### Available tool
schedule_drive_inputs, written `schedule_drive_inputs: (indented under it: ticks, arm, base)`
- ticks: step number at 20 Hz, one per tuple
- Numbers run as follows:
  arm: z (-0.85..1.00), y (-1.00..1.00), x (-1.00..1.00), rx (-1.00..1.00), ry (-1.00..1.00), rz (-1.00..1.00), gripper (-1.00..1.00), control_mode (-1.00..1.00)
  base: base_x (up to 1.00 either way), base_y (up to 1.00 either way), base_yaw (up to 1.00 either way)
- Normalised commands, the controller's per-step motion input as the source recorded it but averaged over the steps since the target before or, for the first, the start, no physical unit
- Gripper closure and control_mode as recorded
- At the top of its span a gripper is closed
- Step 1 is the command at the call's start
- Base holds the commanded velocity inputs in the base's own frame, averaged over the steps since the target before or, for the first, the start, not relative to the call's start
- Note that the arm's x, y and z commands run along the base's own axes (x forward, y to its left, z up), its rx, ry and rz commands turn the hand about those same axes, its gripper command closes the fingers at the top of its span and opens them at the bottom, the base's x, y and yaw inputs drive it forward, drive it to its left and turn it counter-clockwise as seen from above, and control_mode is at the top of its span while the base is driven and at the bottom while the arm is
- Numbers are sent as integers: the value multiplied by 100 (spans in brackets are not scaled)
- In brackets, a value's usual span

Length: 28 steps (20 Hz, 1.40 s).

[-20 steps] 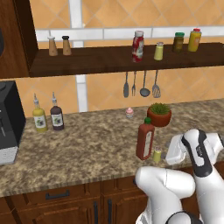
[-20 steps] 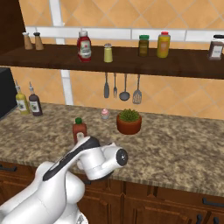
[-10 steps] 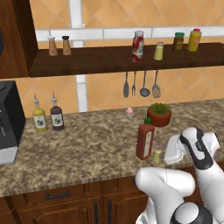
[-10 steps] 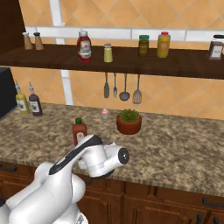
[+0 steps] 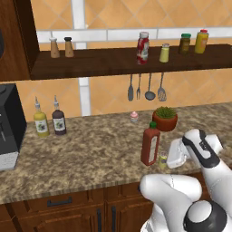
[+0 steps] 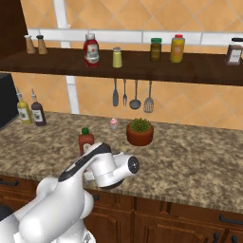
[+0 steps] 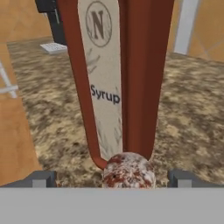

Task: Put the shaker and condiment bottle from the counter next to their counterparts in the cabinet.

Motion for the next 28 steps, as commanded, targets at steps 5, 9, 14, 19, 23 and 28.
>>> schedule_drive_inputs:
  ticks: [5,9,14,19,23,28]
  arm:
    - [-10,4,9,0,-6,0,-100,-100]
    - [-17,0,7,0,-13,0,-100,-100]
    - [-36,14,0,-3,-7,0,-100,-100]
    - [-48,41,1,-4,-1,0,100,-100]
    - [-41,36,0,0,0,0,100,-100]
    - [-16,15,0,0,0,0,100,-100]
  base:
    - [0,0,0]
    - [0,0,0]
    - [0,0,0]
    - [0,0,0]
    - [0,0,0]
    - [0,0,0]
